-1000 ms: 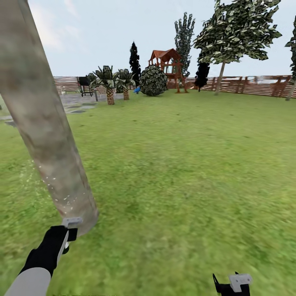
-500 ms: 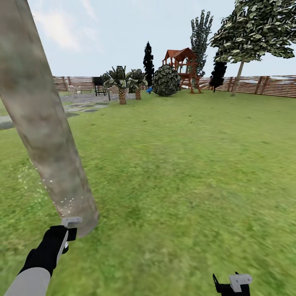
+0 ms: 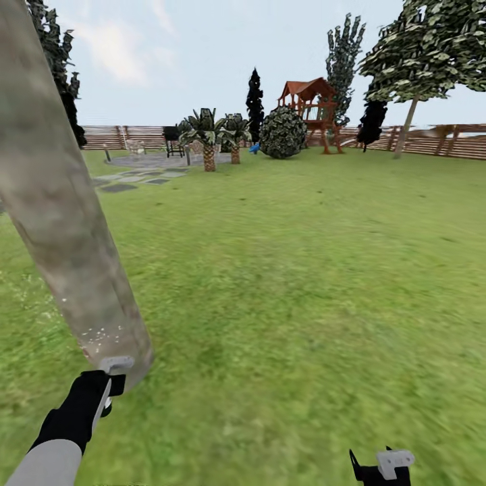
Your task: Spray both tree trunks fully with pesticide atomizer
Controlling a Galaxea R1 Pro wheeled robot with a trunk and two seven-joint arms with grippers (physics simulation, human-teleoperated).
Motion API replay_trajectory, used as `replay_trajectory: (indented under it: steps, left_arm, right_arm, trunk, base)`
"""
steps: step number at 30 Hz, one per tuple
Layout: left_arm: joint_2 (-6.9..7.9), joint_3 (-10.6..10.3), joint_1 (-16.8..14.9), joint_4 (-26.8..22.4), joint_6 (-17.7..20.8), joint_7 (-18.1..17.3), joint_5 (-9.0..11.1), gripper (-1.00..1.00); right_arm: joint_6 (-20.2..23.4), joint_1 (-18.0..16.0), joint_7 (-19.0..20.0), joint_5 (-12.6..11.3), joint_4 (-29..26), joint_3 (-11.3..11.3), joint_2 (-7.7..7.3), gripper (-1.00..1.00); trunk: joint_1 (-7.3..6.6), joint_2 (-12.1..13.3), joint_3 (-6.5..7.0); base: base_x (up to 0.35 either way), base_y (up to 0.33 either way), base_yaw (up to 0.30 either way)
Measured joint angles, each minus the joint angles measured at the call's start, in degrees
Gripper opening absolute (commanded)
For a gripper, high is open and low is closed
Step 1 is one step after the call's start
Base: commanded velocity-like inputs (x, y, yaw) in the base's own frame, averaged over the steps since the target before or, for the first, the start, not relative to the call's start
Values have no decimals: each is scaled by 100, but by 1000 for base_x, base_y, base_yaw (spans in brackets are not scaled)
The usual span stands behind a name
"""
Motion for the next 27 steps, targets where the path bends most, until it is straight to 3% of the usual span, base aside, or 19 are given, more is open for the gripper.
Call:
replay_trajectory:
  steps: [16,27]
  left_arm:
    - [0,0,4,8,-2,14,-9,-100]
    - [0,-6,5,9,-3,18,-7,-100]
  right_arm:
    - [0,0,0,0,0,1,0,100]
    - [0,0,0,0,0,1,0,100]
  trunk:
    - [0,0,0]
    - [0,0,0]
  base:
    - [91,-259,278]
    - [179,-227,92]
